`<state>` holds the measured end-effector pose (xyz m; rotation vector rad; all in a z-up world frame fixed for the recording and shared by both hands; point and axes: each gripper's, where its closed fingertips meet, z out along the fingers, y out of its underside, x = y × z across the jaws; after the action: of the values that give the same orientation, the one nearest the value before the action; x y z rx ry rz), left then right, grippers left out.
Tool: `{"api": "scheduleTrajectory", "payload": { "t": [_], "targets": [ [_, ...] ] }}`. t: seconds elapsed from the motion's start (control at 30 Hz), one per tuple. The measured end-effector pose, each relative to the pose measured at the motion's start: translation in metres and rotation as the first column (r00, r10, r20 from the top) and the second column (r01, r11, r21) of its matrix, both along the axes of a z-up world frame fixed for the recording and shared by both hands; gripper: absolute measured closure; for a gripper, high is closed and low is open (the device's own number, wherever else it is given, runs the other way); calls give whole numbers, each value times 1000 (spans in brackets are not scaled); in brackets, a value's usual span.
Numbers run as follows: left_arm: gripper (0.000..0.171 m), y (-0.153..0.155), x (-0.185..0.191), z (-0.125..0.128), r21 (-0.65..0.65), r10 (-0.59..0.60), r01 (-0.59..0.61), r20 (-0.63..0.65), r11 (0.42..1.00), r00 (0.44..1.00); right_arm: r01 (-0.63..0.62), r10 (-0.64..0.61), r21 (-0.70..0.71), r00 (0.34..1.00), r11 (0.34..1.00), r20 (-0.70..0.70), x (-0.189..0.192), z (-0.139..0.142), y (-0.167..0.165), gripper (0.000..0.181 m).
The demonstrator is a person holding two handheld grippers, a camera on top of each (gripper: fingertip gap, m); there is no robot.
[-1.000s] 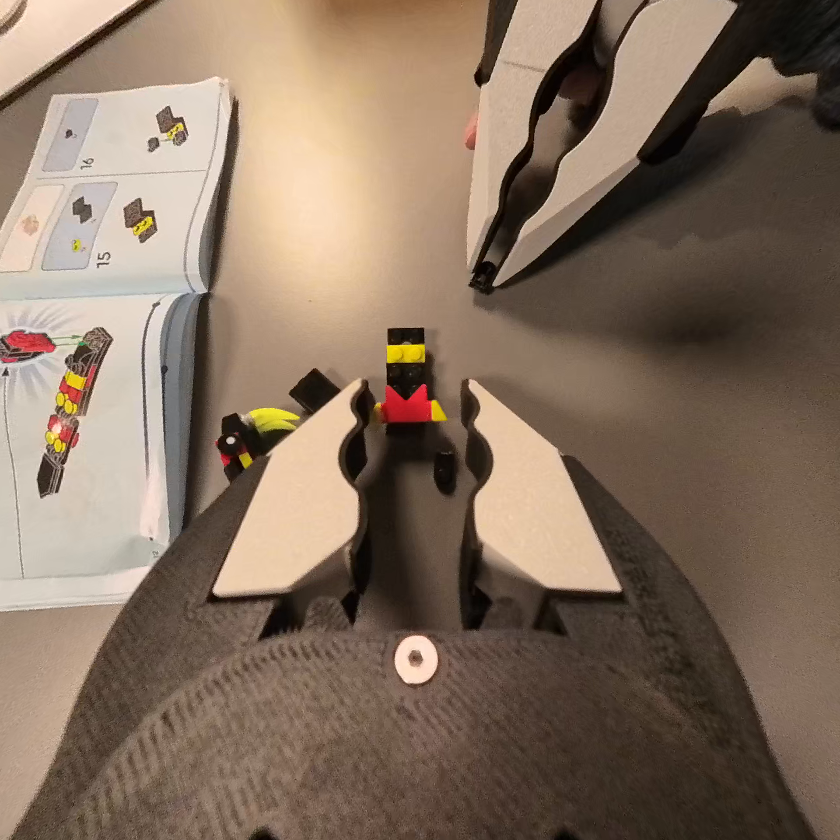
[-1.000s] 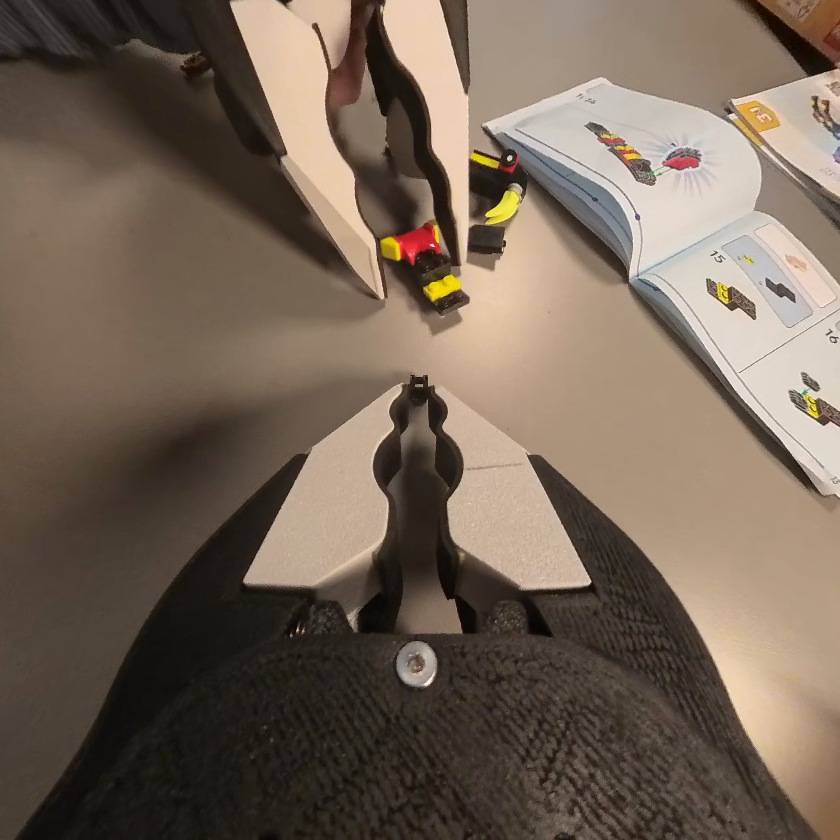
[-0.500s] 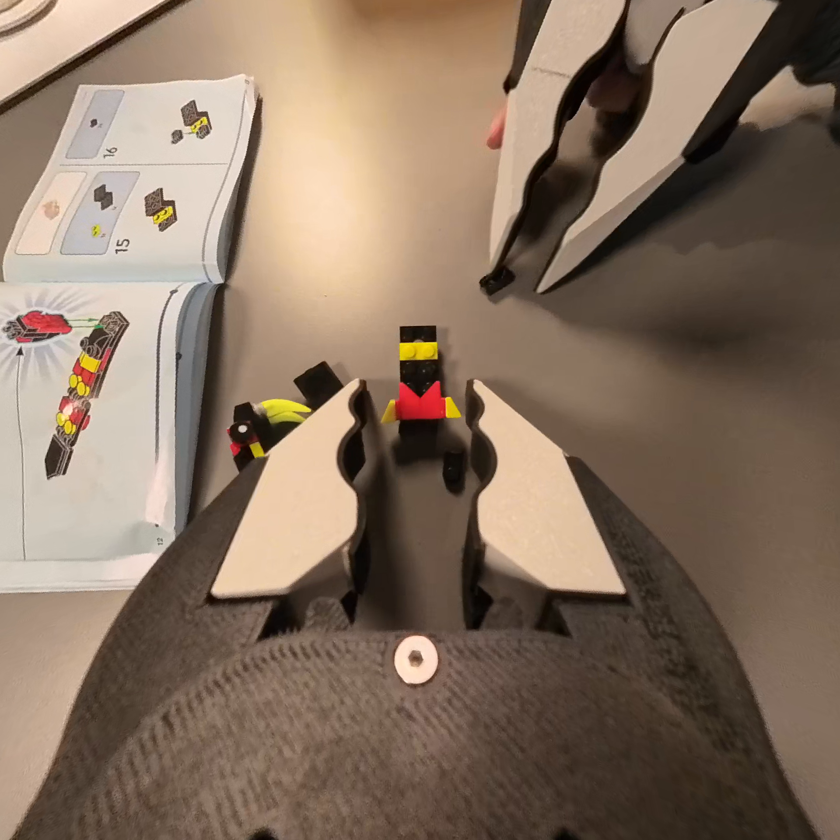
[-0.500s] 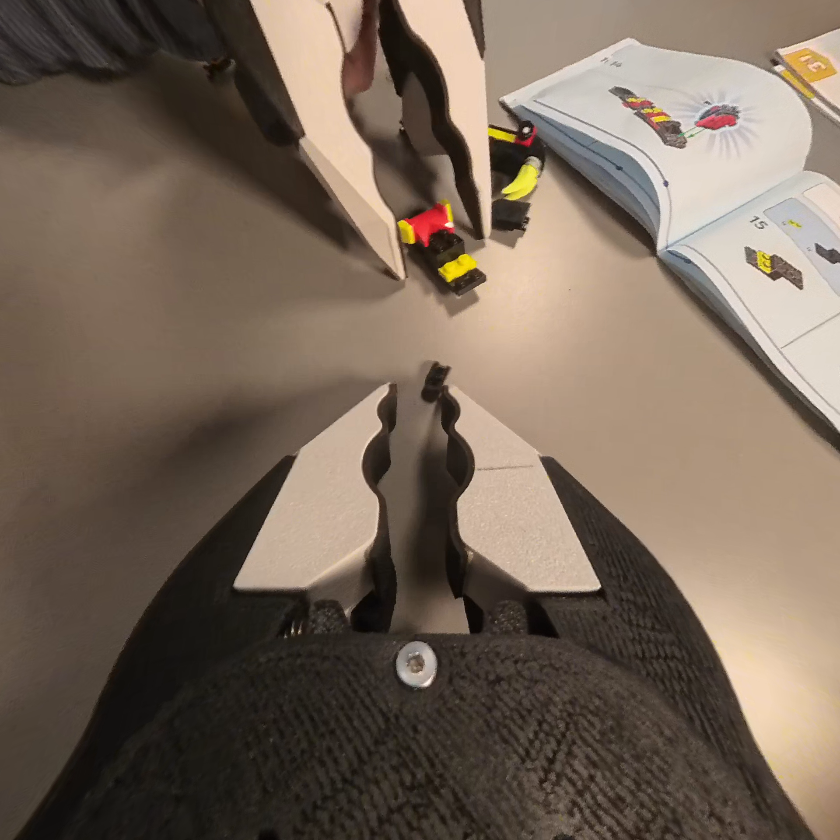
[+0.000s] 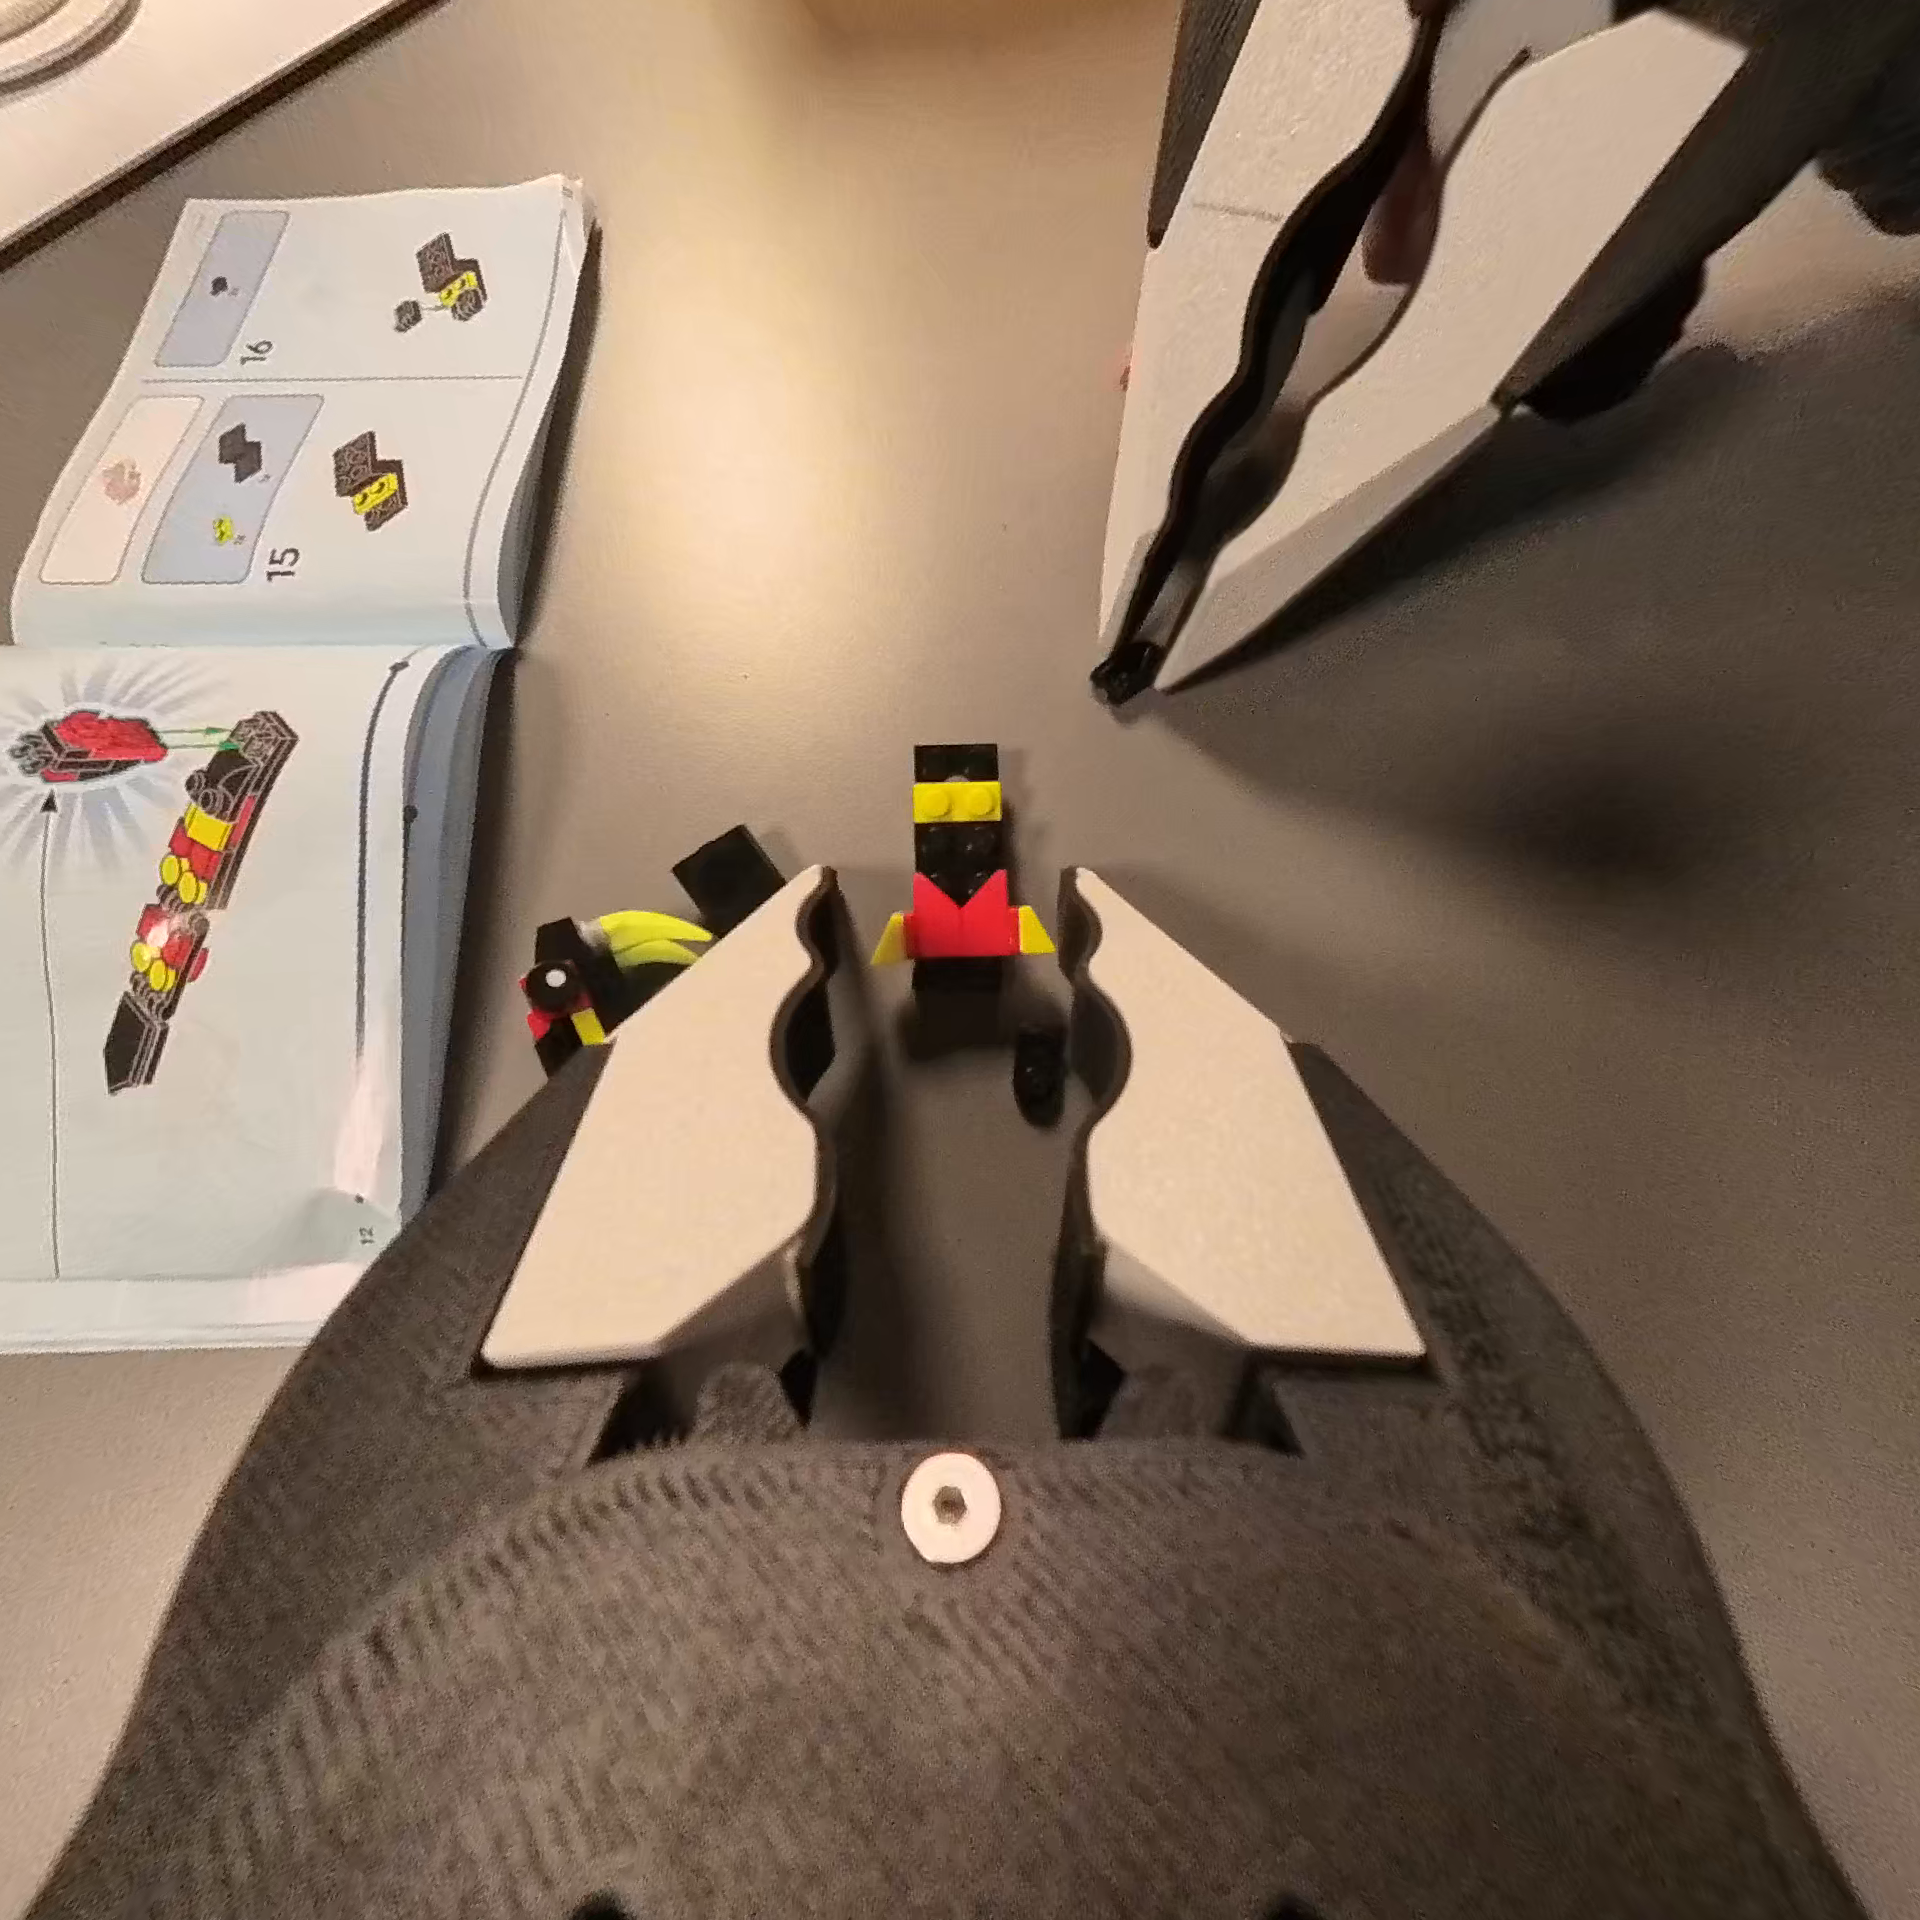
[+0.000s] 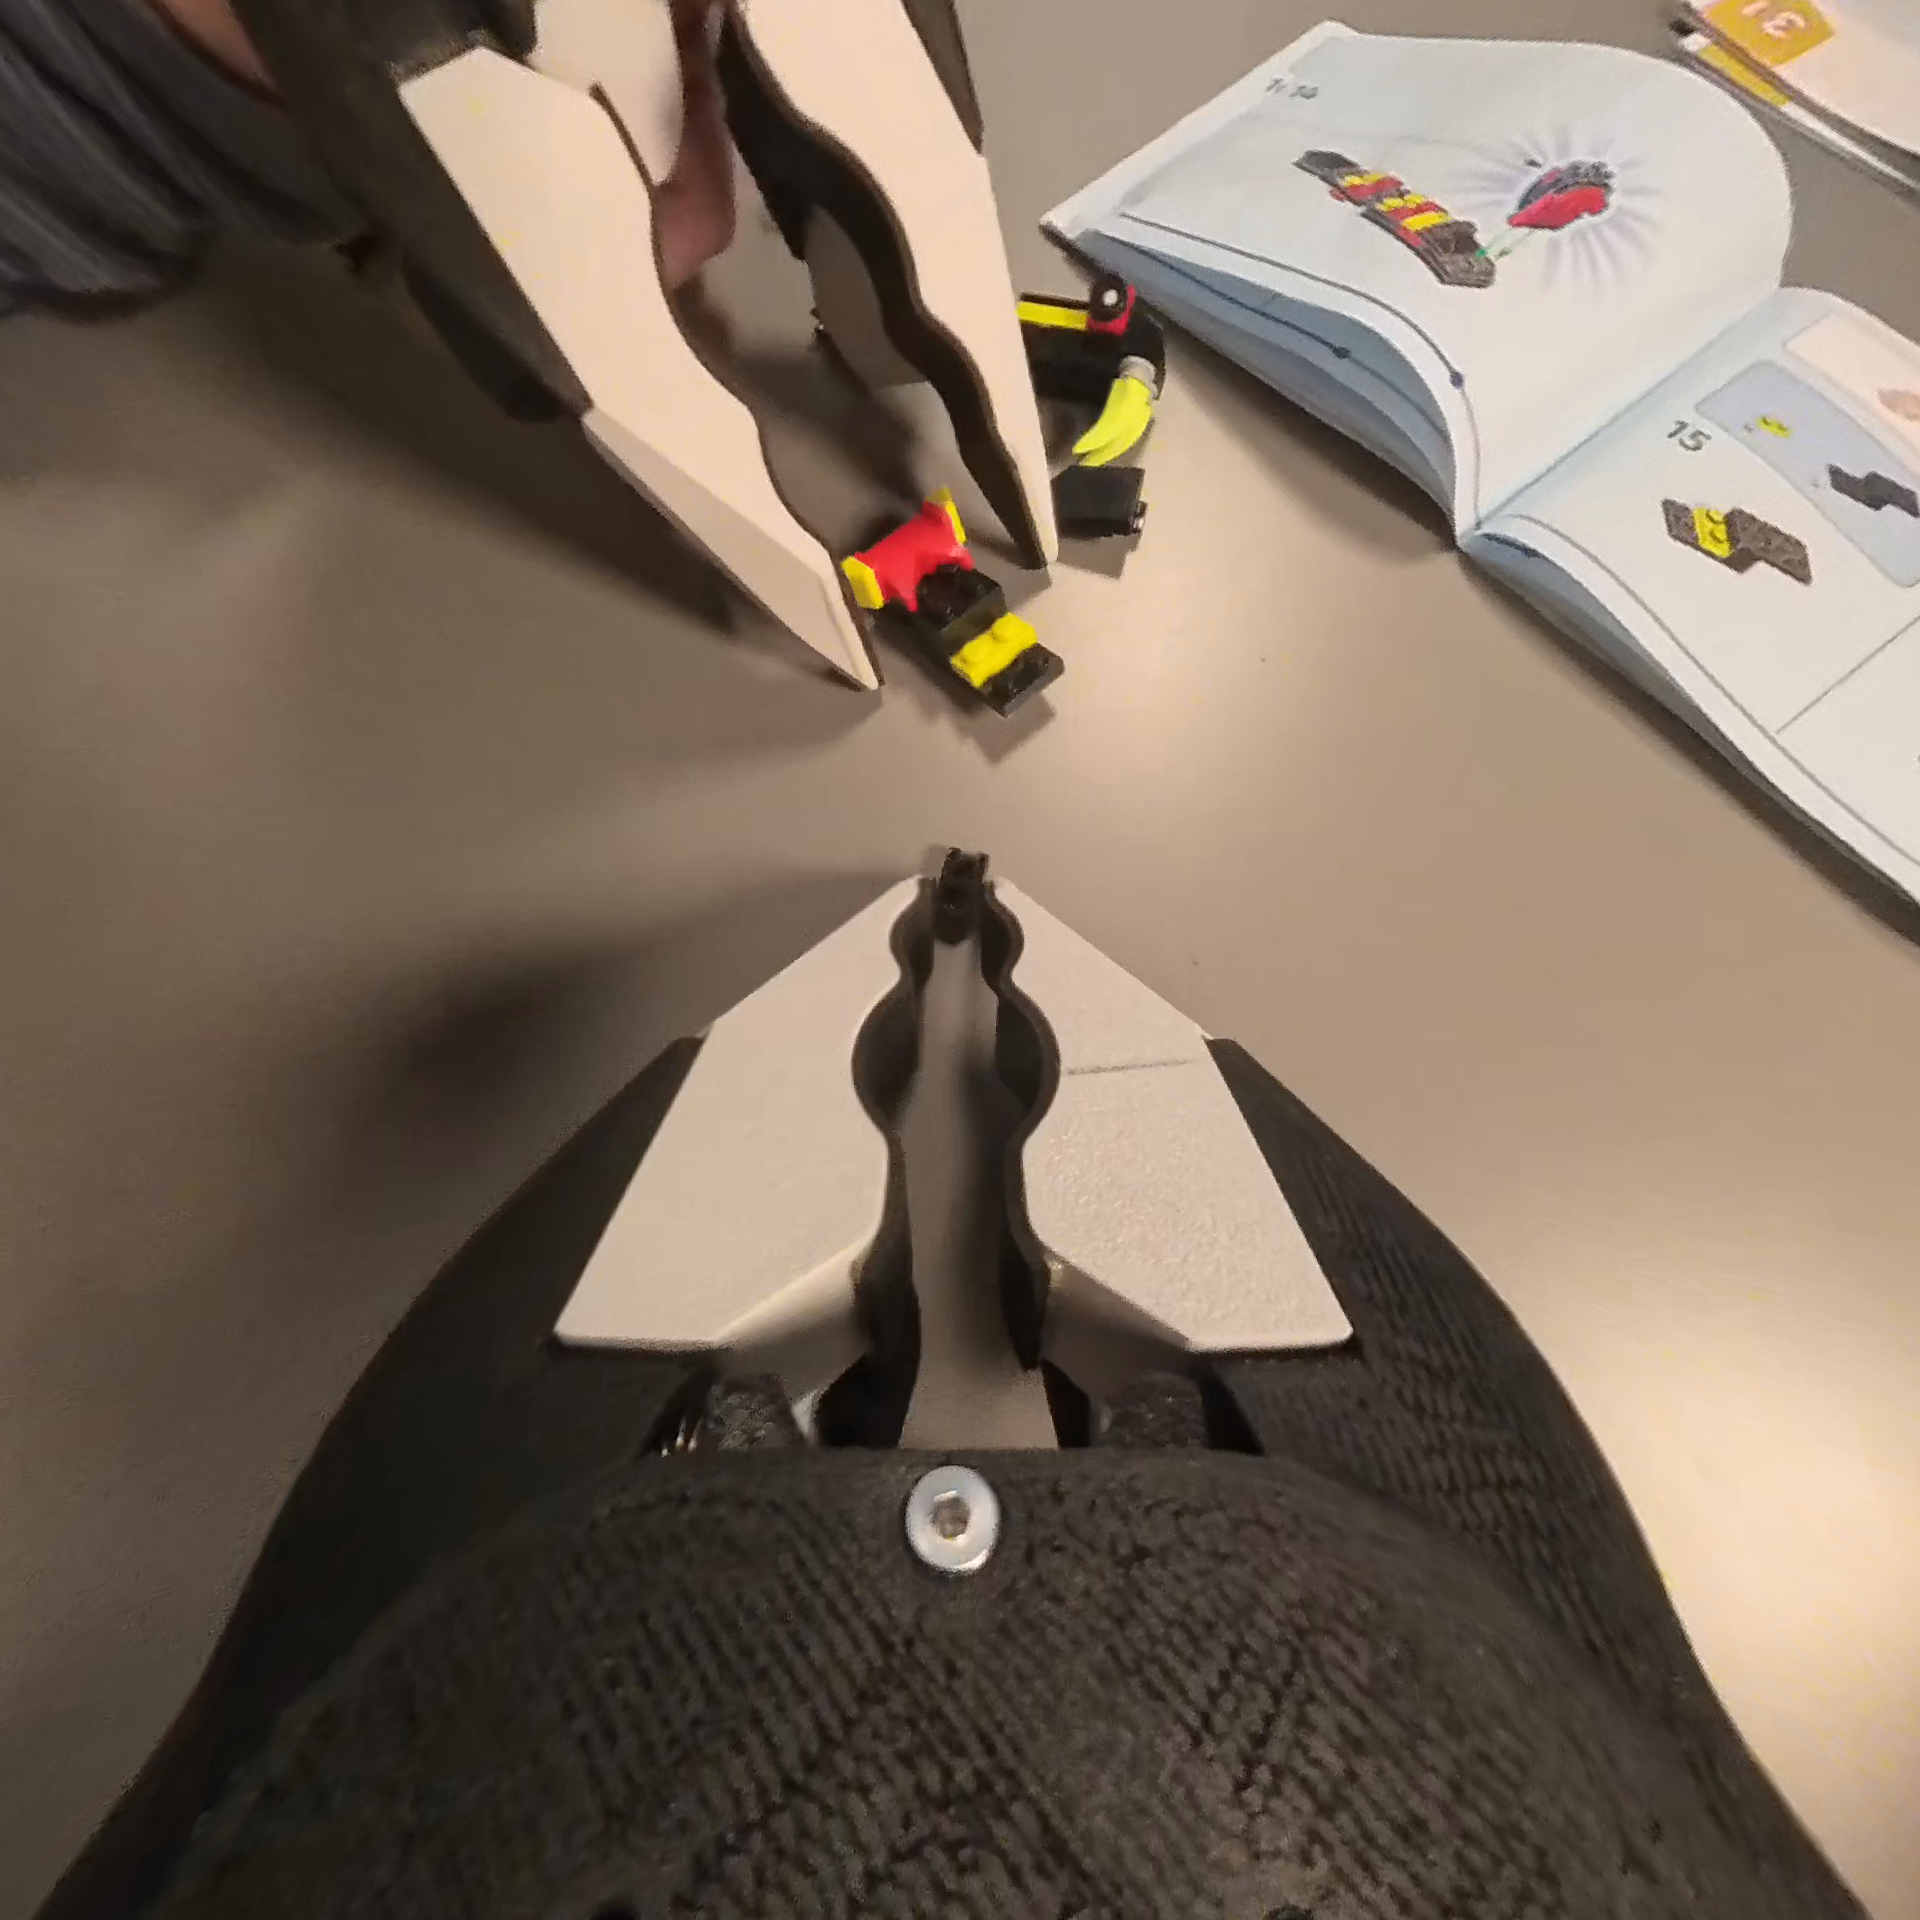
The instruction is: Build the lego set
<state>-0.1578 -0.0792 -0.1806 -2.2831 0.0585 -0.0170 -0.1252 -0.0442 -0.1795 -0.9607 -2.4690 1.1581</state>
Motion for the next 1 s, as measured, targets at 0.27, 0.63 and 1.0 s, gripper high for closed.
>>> {"api": "scheduleTrajectory", "payload": {
  "t": [0.27,0.63,1.0],
  "targets": [
    [120,1,-4,9,51,20,-18,-29,999,999,-74,274,425,860,902,-430,-7,11,-1,176],
    [118,-1,-3,1,8,5,-5,-14,1000,1000,-51,840,992,529,-113,123,-2,1,36,175],
    [135,1,0,1,10,-7,8,-55,1000,998,-474,732,825,672,308,112,37,9,9,136]
  ]
}}
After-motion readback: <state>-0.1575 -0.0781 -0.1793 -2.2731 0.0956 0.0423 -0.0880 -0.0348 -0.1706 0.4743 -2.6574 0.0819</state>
